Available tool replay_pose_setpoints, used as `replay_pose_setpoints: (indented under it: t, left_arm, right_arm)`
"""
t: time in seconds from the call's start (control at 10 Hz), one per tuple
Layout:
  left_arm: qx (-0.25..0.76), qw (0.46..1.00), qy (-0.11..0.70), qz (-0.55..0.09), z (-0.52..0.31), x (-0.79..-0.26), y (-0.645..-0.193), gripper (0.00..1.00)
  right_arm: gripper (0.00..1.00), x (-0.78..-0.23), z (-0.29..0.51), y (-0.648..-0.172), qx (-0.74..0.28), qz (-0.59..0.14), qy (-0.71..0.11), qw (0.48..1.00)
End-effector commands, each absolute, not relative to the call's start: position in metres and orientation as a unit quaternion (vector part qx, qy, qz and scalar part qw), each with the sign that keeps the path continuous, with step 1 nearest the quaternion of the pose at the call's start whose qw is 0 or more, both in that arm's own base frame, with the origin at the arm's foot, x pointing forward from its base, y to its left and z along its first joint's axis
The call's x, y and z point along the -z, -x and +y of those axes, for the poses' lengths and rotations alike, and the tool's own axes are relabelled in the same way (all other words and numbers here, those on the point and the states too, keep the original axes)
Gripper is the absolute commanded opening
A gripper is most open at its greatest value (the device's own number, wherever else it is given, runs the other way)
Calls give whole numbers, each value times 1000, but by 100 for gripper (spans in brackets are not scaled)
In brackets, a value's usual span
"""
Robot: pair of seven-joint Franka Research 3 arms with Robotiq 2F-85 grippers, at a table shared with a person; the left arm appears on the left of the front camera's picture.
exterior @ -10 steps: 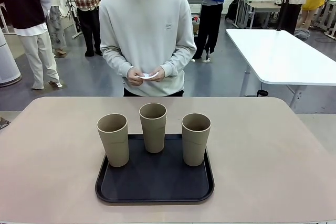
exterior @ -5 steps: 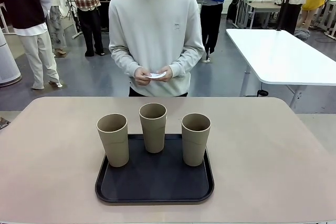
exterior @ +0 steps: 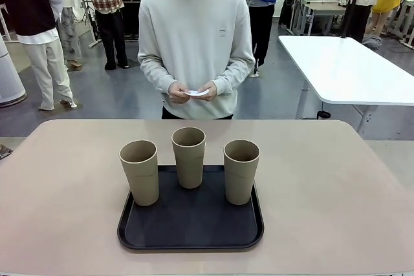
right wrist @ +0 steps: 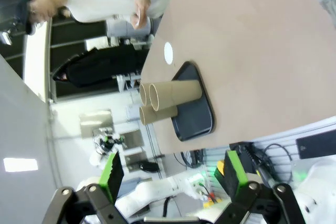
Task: Place coasters on the table and set cups on them.
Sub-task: Pick up one Reusable plastic cup and place it on a coaster set by the human.
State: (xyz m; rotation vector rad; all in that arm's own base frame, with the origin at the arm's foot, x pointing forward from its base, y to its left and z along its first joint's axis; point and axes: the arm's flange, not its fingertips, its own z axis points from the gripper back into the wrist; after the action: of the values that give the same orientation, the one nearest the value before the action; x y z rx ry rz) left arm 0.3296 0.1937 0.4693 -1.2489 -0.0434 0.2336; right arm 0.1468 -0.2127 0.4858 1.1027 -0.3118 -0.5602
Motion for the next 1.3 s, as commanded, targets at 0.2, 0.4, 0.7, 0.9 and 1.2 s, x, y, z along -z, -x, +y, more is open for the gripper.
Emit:
replay_pose_setpoints:
  t: [0.2, 0.4, 0.7, 0.9, 1.2]
  left_arm:
    - [-109, 801, 588, -23, 195, -470, -329, 100]
    - [-109, 801, 588, -23, 195, -470, -329, 100]
    - [-109, 801, 588, -23, 195, -470, -329, 100]
    - [-109, 801, 588, -23, 195, -470, -329, 100]
    - [-109, 801, 588, -23, 195, -470, -329, 100]
  right_arm:
    - [100, -581, -197, -237, 81, -250, -318, 911]
    - [100, -583, -137, -254, -65, -277, -228, 931]
    - [100, -562, -57, -252, -192, -213, -162, 944]
    - [100, -544, -7, -240, -266, -162, -103, 945]
    - [100, -546, -3, -242, -273, -158, -109, 943]
